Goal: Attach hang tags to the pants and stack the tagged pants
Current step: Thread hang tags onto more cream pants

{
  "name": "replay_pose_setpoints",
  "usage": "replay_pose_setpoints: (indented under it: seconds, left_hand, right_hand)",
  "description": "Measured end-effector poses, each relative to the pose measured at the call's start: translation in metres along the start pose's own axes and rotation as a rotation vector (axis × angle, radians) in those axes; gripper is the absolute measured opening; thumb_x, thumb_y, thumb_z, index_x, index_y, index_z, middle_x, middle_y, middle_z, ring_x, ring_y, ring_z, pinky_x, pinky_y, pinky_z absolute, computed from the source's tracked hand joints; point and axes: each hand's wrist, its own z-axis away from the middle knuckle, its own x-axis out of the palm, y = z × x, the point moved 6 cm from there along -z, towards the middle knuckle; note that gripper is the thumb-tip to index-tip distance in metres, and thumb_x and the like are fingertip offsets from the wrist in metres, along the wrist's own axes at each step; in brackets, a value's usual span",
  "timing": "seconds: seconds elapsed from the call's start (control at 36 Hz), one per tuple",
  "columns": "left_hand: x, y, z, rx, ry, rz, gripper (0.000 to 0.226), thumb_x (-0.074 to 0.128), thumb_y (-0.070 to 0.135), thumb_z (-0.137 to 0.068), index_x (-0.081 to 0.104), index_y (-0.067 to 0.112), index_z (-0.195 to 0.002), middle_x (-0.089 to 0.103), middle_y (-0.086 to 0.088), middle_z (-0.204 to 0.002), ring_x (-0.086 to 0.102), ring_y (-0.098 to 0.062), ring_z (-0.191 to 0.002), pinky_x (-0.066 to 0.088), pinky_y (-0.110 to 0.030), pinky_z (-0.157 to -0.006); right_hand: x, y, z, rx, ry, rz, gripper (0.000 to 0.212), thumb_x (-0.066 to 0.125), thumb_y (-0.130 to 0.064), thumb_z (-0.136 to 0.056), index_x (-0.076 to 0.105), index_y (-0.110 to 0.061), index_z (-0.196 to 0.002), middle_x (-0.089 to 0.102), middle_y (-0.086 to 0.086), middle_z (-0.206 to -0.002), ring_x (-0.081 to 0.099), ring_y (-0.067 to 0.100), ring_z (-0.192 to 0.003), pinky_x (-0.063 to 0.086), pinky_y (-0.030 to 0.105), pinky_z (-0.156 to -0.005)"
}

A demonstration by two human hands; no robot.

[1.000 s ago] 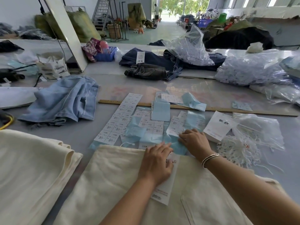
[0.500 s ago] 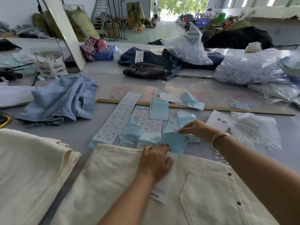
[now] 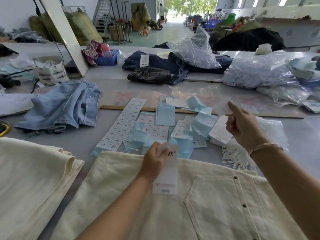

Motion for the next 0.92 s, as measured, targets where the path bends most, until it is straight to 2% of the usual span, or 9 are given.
replay_pose_setpoints:
  seconds: [0.06, 0.17, 0.31, 0.36, 0.42, 0.47, 0.53, 0.67, 0.92]
  left_hand:
    - [0.002, 0.007, 0.007, -0.106, -0.034, 0.246, 0.004, 0.056, 0.018, -0.096, 0.059, 0.017, -0.093, 0.071, 0.003, -0.081, 0.066, -0.016, -0.075, 0.052, -0.025, -0.061]
    - [0.025, 0.003, 0.033, -0.347, -0.175, 0.527, 0.019, 0.05, 0.014, -0.097, 0.064, 0.012, -0.111, 0.073, -0.008, -0.093, 0.069, -0.02, -0.077, 0.057, -0.033, -0.065]
    - [0.035, -0.019, 0.055, -0.455, -0.13, 0.438, 0.021, 0.045, 0.003, -0.096, 0.065, 0.002, -0.102, 0.07, -0.018, -0.092, 0.066, -0.028, -0.076, 0.054, -0.035, -0.069]
    - [0.03, -0.021, 0.054, -0.459, -0.057, 0.461, 0.021, 0.044, 0.004, -0.097, 0.063, 0.0, -0.104, 0.069, -0.022, -0.094, 0.065, -0.034, -0.079, 0.053, -0.039, -0.071]
    - [0.028, -0.021, 0.053, -0.443, -0.028, 0.385, 0.022, 0.043, 0.005, -0.098, 0.061, -0.003, -0.108, 0.068, -0.026, -0.102, 0.065, -0.043, -0.092, 0.053, -0.05, -0.082]
    - [0.029, -0.02, 0.053, -0.427, -0.034, 0.332, 0.023, 0.044, 0.008, -0.099, 0.058, -0.004, -0.113, 0.066, -0.029, -0.108, 0.062, -0.046, -0.102, 0.05, -0.057, -0.092]
    - [0.03, -0.018, 0.056, -0.422, -0.034, 0.337, 0.023, 0.044, 0.009, -0.099, 0.058, -0.004, -0.113, 0.065, -0.029, -0.109, 0.062, -0.047, -0.103, 0.049, -0.057, -0.091]
    - [0.03, -0.018, 0.056, -0.406, -0.049, 0.327, 0.02, 0.042, 0.01, -0.1, 0.058, 0.002, -0.108, 0.066, -0.027, -0.107, 0.064, -0.043, -0.099, 0.05, -0.055, -0.089]
    - [0.032, -0.022, 0.055, -0.391, -0.085, 0.351, 0.019, 0.042, 0.01, -0.1, 0.06, 0.006, -0.102, 0.069, -0.021, -0.099, 0.066, -0.032, -0.085, 0.053, -0.047, -0.082]
  right_hand:
    - [0.005, 0.007, 0.033, -0.042, -0.073, 0.048, 0.026, 0.071, -0.042, -0.075, 0.067, -0.016, -0.074, 0.057, -0.002, -0.054, 0.047, 0.008, -0.043, 0.041, 0.018, -0.04]
    - [0.012, 0.033, 0.1, -0.125, -0.071, 0.147, 0.023, 0.062, -0.039, -0.083, 0.073, -0.019, -0.083, 0.074, 0.002, -0.084, 0.061, 0.008, -0.059, 0.05, 0.015, -0.055]
    - [0.026, 0.067, 0.16, -0.293, -0.165, 0.503, 0.011, 0.065, -0.021, -0.083, 0.07, -0.028, -0.089, 0.072, -0.012, -0.078, 0.062, -0.002, -0.068, 0.047, 0.009, -0.063]
    - [0.03, 0.085, 0.176, -0.415, -0.242, 0.729, 0.021, 0.071, -0.01, -0.082, 0.071, -0.027, -0.092, 0.072, -0.013, -0.09, 0.062, 0.003, -0.077, 0.048, 0.015, -0.07]
    - [0.036, 0.095, 0.191, -0.634, -0.338, 0.899, 0.014, 0.072, -0.016, -0.081, 0.075, -0.016, -0.095, 0.07, -0.009, -0.094, 0.059, 0.007, -0.083, 0.047, 0.022, -0.075]
    - [0.039, 0.098, 0.2, -0.751, -0.415, 0.955, 0.028, 0.061, -0.034, -0.088, 0.075, -0.012, -0.098, 0.07, -0.006, -0.093, 0.055, 0.007, -0.084, 0.046, 0.02, -0.076]
    - [0.041, 0.097, 0.199, -0.766, -0.442, 0.966, 0.042, 0.051, -0.045, -0.092, 0.074, -0.012, -0.102, 0.07, -0.005, -0.093, 0.052, 0.008, -0.084, 0.045, 0.02, -0.077]
    - [0.046, 0.103, 0.198, -0.778, -0.448, 1.093, 0.032, 0.067, -0.035, -0.08, 0.075, -0.014, -0.101, 0.066, -0.001, -0.086, 0.058, 0.017, -0.078, 0.044, 0.026, -0.073]
    - [0.042, 0.101, 0.195, -0.788, -0.373, 1.156, 0.04, 0.051, -0.044, -0.086, 0.073, -0.019, -0.107, 0.067, -0.007, -0.09, 0.048, 0.011, -0.083, 0.041, 0.024, -0.075]
